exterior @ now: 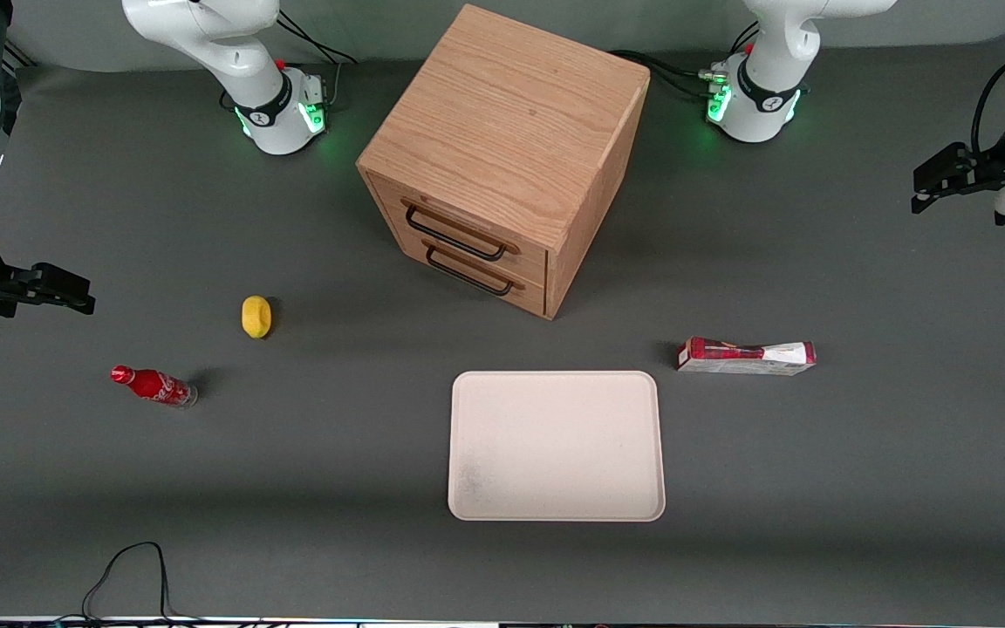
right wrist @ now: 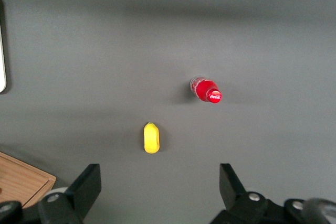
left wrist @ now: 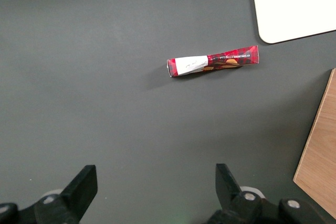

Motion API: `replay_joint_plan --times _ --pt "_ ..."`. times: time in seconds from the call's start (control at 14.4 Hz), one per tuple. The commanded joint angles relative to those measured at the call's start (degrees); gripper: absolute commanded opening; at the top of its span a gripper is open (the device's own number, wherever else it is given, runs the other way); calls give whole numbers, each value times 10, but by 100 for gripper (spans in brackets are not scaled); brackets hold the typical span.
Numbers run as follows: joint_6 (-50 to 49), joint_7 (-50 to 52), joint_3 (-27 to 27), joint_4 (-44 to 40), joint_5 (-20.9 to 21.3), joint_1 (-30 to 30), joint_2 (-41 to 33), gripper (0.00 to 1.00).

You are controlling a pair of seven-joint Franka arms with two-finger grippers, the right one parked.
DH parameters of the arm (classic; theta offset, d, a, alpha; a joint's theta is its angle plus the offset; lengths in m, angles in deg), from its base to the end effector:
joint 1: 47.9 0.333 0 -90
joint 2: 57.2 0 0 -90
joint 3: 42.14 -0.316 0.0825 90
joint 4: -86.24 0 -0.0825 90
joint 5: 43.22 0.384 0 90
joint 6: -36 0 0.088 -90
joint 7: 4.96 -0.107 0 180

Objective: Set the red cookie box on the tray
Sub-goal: 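Move the left gripper toward the red plaid shortbread box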

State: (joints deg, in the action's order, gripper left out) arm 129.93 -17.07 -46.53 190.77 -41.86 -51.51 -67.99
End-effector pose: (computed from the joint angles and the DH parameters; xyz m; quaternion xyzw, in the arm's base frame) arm 0.4988 0.0125 0.6091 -0.9950 0.1002 -0.0009 0.0048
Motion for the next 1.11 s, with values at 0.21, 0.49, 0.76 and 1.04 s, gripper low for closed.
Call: replay_joint_plan --times 0.21,0.49,0.76,1.04 --pt "4 -4 4 -2 14 4 13 100" --pt "27 -90 0 25 15 4 43 100" --pt "49 -222 -7 38 17 -1 67 100" --pt "114 -448 -4 48 16 -11 111 100"
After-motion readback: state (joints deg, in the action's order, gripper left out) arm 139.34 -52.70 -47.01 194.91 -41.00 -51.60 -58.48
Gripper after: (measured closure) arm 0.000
